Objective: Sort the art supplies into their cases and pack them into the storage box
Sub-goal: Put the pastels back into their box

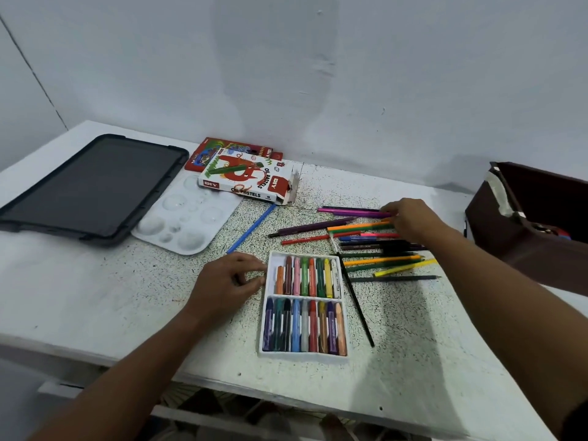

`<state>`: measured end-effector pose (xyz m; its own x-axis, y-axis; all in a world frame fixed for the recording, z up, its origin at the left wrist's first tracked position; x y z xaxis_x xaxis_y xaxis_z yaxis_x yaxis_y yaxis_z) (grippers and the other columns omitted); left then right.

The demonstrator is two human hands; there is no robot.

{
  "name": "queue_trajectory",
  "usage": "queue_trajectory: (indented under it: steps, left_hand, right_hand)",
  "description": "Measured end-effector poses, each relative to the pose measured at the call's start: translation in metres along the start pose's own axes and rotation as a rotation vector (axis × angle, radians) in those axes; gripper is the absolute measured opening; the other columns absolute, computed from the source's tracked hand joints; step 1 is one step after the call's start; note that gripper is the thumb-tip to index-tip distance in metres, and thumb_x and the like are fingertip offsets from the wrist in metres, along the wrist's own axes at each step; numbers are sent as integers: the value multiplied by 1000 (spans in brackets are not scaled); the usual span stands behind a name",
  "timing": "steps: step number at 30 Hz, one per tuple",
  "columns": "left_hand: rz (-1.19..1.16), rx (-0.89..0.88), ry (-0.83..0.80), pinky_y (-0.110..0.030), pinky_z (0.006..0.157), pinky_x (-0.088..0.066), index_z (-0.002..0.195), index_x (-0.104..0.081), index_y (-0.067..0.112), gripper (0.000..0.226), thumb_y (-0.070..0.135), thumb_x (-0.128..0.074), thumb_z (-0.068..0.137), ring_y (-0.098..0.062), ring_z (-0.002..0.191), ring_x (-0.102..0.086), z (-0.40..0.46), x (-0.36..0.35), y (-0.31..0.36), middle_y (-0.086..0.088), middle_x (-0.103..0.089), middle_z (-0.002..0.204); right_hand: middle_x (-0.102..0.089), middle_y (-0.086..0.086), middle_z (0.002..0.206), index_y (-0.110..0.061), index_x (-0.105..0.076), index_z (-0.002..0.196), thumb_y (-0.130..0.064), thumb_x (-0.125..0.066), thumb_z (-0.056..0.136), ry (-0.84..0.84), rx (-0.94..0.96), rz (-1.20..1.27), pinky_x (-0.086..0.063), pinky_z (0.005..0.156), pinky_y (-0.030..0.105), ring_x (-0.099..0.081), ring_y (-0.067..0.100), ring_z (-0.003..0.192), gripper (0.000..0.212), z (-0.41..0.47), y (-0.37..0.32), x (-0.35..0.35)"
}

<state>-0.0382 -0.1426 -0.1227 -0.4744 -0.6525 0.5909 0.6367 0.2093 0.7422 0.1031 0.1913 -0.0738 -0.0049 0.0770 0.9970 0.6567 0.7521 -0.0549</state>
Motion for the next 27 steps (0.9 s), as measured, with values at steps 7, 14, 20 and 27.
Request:
queue_trajectory:
  steps: [7,14,20,27]
  left_hand:
    - [11,6,-4,-12,60,-45,92,-77,32,21,34,-70,72,-16,61,-58,1,1,4,25,-67,96]
    - [0,10,2,-21,61,-49,92,-77,30,21,33,-71,72,-16,61,-59,-1,2,4,22,-69,96]
    - [3,10,-6,-23,61,-50,93,-77,28,23,33,-70,72,-16,62,-60,-1,2,6,22,-67,98]
    - [8,9,-11,-10,58,-43,94,-78,25,19,21,-79,76,-18,66,-58,-1,2,6,19,-69,96]
  right_hand:
    - [-61,11,114,-19,-66,115,-4,-53,89,25,43,-62,-44,85,33,-55,30,105,33,10,1,-3]
    - [-61,8,109,-15,-69,103,-3,-55,88,-1,96,-87,-45,85,33,-56,27,101,24,9,-3,-4]
    - [-56,12,109,-10,-69,110,-5,-56,90,-41,103,-77,-41,87,31,-54,29,105,23,7,-1,-6]
    - [-65,10,105,-9,-68,103,-12,-60,90,93,82,180,-43,85,29,-60,26,98,15,-6,-27,20]
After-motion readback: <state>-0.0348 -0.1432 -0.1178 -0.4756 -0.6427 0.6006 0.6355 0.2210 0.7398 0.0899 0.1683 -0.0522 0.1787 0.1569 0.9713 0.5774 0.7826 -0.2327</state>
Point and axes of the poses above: each hand's wrist, its own z-axis towards the middle knuckle, its own x-axis out of the back of the hand, y = z × x, the point moved 8 cm from there along z, towards the middle knuckle
